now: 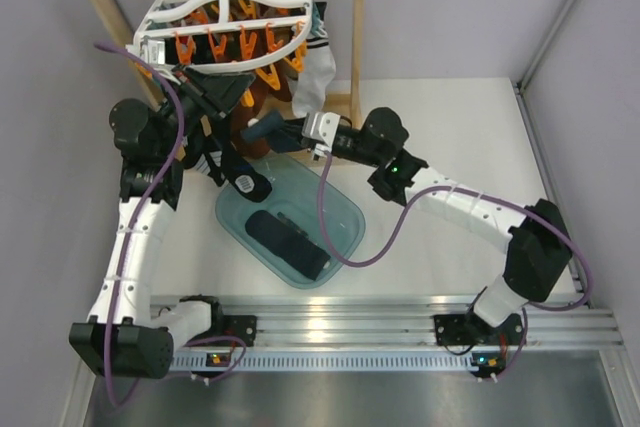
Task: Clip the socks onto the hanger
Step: Clamp the sock onto the hanger.
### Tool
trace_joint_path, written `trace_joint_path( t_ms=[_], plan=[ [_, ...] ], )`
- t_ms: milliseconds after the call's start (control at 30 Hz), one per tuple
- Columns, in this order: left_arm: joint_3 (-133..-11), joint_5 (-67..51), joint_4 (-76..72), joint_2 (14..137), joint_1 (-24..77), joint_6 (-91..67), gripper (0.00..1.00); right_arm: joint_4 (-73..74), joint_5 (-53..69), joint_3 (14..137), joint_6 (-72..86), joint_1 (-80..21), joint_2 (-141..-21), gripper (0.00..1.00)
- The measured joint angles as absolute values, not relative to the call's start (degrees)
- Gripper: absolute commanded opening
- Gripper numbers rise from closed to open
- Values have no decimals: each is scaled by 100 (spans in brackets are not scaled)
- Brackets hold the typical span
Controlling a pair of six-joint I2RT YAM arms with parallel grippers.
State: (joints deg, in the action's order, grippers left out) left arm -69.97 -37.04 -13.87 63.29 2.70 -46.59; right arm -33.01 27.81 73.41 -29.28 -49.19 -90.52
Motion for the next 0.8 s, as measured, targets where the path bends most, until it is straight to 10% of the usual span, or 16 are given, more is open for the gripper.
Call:
trace_joint_path(
  t_ms=[800],
  plan=[
    [-6766,-3920,-2239,6403,217,-5513,0,-2783,3721,8458,-2283,-4901,-9848,0]
  ],
)
